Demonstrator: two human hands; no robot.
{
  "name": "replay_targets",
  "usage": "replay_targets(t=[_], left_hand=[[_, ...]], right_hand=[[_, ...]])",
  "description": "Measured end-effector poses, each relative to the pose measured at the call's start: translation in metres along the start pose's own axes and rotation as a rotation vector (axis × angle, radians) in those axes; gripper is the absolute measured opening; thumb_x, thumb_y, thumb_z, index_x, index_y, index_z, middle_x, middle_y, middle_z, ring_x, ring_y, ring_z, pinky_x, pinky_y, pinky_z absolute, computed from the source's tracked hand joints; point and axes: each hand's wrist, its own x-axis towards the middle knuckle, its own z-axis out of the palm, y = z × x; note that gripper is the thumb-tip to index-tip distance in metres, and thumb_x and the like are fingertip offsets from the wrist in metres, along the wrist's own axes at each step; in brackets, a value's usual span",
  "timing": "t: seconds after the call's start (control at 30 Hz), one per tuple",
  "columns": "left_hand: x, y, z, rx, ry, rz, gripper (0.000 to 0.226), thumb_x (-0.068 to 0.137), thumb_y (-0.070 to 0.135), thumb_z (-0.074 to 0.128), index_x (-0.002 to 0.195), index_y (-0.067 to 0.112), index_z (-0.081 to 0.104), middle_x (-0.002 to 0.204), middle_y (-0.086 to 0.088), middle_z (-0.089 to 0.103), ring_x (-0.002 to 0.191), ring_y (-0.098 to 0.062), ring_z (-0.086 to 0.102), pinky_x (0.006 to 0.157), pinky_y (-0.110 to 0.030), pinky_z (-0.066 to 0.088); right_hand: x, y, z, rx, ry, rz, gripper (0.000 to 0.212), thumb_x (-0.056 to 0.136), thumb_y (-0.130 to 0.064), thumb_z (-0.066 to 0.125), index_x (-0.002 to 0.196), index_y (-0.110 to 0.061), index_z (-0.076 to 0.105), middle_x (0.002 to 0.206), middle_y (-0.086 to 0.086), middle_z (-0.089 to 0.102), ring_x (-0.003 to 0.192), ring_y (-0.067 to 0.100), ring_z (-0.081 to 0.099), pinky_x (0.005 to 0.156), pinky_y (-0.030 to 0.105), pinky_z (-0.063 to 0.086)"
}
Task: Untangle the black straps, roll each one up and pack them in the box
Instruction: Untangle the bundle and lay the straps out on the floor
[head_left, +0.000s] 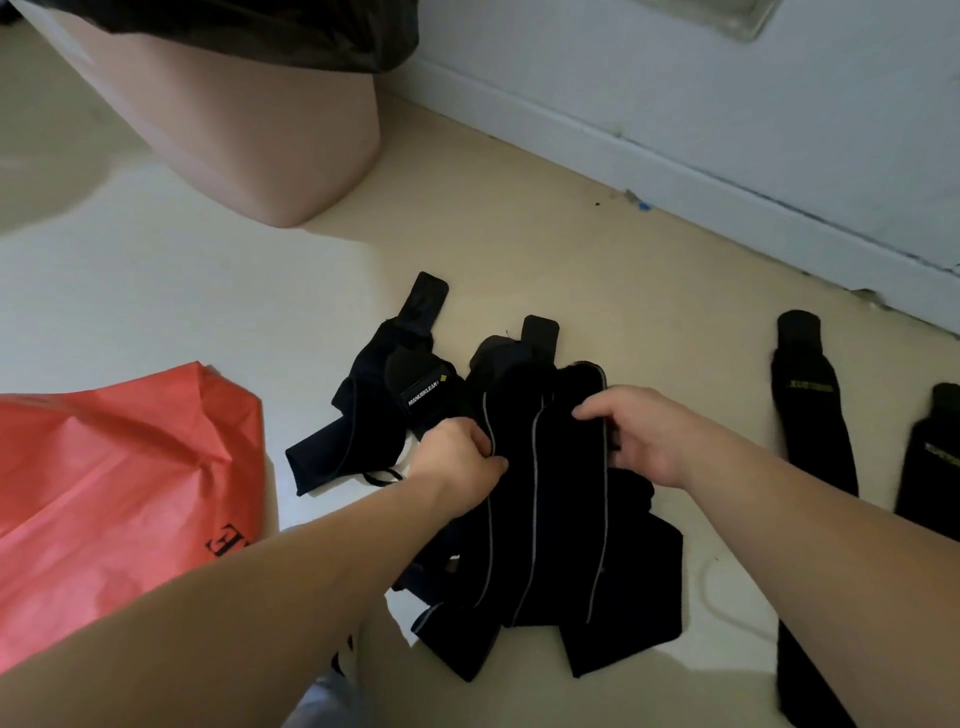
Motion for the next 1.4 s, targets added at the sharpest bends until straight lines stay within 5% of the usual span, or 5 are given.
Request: replay_targets(t=[0.3, 0.47, 0.77, 1.1, 1.4], left_hand=[[-0.047, 0.004, -0.007, -0.555, -0.286, -0.113, 0.013, 0.064, 0.004, 0.064, 0.072, 0.014, 0.061, 0.075, -0.011, 0.059, 0.075, -0.028, 0.058, 0.072, -0.038, 0.049], [-0.040, 0.000, -0.013, -0.790, -0.432, -0.223, 0.031, 0.097, 0.034, 0.069, 0.120, 0.014, 0.075, 0.116, -0.017, 0.078, 0.102, -0.036, 0.073, 0.099, -0.054, 0.057], [-0.038, 0.009, -0.009, -0.895, -0.249, -0.172, 0.026, 0.111, 0.023, 0.055, 0.122, 0.009, 0.073, 0.113, -0.014, 0.080, 0.105, -0.033, 0.078, 0.093, -0.047, 0.063], [-0.044, 0.011, -0.020, -0.896, -0.199, 0.029, 0.051, 0.089, -0.007, 0.073, 0.128, 0.026, 0.069, 0.108, -0.009, 0.081, 0.097, -0.030, 0.080, 0.086, -0.042, 0.065], [-0.043, 0.007, -0.019, -0.881, -0.092, 0.045, 0.016, 0.101, 0.029, 0.072, 0.115, 0.020, 0.076, 0.102, -0.008, 0.081, 0.094, -0.025, 0.080, 0.081, -0.036, 0.065]], right_hand=[[0.008, -0.006, -0.004, 0.000, 0.014, -0.048, 0.028, 0.086, 0.001, 0.060, 0.112, 0.000, 0.070, 0.109, 0.025, 0.076, 0.089, 0.037, 0.075, 0.083, 0.047, 0.063], [0.001, -0.005, 0.001, 0.014, -0.088, -0.013, 0.045, 0.085, 0.020, 0.043, 0.118, 0.007, 0.069, 0.112, 0.029, 0.077, 0.096, 0.035, 0.081, 0.068, 0.041, 0.066], [-0.016, -0.013, 0.027, 0.096, -0.222, 0.050, 0.051, 0.101, -0.058, 0.051, 0.096, -0.016, 0.079, 0.087, 0.013, 0.072, 0.067, 0.026, 0.061, 0.071, 0.036, 0.053], [-0.014, -0.006, 0.035, 0.034, -0.195, -0.143, 0.022, 0.097, -0.007, 0.074, 0.117, -0.015, 0.079, 0.101, 0.009, 0.083, 0.085, 0.022, 0.080, 0.067, 0.031, 0.063], [-0.004, 0.000, 0.023, -0.101, -0.153, -0.154, 0.020, 0.085, -0.014, 0.087, 0.104, -0.008, 0.083, 0.105, 0.014, 0.081, 0.102, 0.028, 0.076, 0.092, 0.039, 0.061]])
